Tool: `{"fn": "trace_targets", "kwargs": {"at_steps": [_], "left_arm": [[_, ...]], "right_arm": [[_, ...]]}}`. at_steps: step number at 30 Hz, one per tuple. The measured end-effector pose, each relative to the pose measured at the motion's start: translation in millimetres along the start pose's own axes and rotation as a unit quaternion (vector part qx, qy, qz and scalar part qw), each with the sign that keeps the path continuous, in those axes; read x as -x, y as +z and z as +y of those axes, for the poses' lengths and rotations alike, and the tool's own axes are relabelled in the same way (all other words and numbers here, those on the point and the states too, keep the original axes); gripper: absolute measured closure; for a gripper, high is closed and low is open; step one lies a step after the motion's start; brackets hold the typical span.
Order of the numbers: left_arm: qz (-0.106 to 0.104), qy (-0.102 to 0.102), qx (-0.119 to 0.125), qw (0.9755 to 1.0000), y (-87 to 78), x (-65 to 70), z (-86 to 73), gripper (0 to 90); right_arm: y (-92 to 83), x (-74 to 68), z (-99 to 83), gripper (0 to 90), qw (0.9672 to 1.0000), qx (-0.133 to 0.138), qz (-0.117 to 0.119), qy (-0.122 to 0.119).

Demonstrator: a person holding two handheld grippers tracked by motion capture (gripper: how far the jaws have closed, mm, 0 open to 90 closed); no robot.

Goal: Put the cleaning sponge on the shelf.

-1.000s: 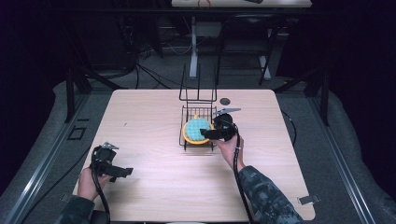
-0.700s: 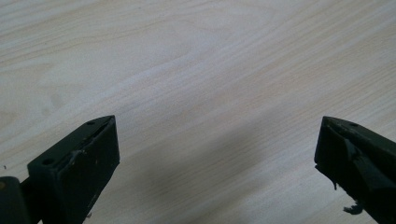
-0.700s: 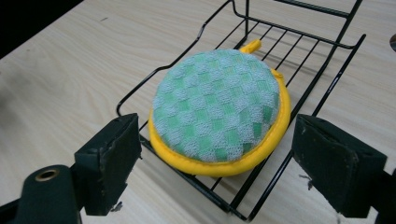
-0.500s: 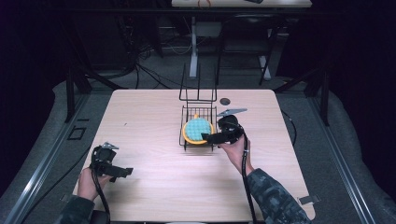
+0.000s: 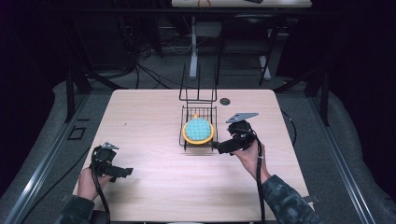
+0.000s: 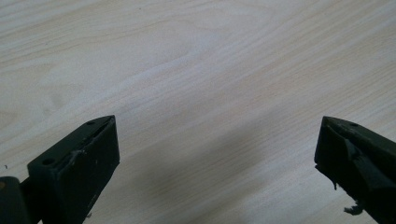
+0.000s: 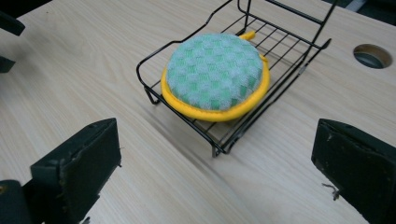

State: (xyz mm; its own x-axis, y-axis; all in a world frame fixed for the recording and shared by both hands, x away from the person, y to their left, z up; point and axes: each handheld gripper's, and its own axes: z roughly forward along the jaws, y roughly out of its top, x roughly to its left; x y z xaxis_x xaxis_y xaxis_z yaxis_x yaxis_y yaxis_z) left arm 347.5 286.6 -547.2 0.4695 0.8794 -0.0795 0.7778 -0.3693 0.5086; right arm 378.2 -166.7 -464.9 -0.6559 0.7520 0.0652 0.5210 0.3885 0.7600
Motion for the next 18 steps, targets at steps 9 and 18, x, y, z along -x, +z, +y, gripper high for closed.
{"fn": "trace_targets", "kwargs": {"at_steps": [9,18], "left_arm": [[0.001,-0.001,0.002,1.0,-0.1,-0.3,-0.1,0.0],[-0.001,0.002,-0.001,1.0,0.4,-0.2,-0.7,0.0]], "right_arm": [[-34.8,12.1,-23.4,0.0,0.9997,-0.005,-0.025,0.005],[-62.2,23.8,-57.8,0.0,0.9978,-0.024,-0.057,0.023]]}}
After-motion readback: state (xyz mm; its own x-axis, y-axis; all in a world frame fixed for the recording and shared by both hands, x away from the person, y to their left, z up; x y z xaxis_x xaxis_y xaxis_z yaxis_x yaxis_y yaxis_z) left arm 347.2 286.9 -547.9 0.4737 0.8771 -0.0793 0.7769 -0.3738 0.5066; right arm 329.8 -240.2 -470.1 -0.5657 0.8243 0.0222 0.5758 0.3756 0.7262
